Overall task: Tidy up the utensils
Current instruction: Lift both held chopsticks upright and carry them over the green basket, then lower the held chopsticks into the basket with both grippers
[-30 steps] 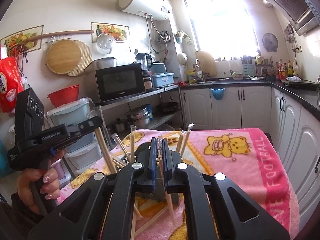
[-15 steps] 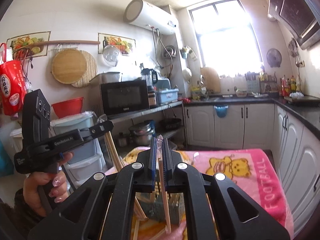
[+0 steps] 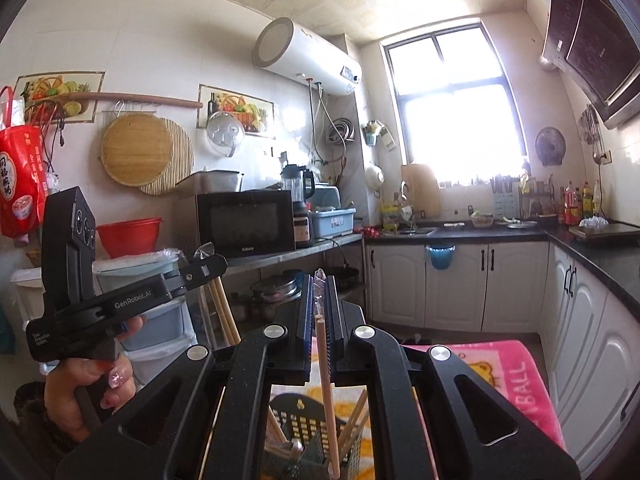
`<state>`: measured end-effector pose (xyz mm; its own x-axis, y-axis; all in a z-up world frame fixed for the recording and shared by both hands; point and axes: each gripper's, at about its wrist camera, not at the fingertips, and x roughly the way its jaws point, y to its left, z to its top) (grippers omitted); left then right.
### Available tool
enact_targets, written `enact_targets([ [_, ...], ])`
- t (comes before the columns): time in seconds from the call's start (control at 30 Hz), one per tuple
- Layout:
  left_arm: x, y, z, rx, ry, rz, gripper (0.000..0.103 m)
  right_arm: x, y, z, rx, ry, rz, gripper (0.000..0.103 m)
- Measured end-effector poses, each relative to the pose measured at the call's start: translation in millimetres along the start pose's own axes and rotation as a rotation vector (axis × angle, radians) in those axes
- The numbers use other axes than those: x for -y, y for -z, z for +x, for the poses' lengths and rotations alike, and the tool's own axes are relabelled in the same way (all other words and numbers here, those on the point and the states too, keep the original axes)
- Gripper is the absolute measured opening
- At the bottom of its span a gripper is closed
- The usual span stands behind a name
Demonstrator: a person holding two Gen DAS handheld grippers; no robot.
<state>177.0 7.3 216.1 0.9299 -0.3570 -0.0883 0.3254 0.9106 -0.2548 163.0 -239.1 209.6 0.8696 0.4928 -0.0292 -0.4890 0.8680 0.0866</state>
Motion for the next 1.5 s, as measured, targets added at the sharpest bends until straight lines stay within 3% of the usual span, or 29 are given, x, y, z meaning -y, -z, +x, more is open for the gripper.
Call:
enact_targets([
  [0.27,-6.7,-11.4,10.8,0.035,-0.032,-0.008,0.003,-1.2,-12.6,15.5,0.028,-0.007,-0.012,0.006],
  [0.43,-14.7,-2.4,24.5,0.025,-0.055,-0.026,0.003,-2.4,-11.4,26.0,0.027,-0.022,-0.017,0.006],
  [0.93,-28.0,40.7,48.3,-0.014,-0.116,-0.021,0.003,-2.1,26.5,53.8,-0.056,-0.029,-0.008,0.006],
  [1.5,-40.9,86.4,59.7,-0.051,-0.11,-0.071,0.003,9.0,72.9,66.6,-0.148,0.01,0.019,0.006],
])
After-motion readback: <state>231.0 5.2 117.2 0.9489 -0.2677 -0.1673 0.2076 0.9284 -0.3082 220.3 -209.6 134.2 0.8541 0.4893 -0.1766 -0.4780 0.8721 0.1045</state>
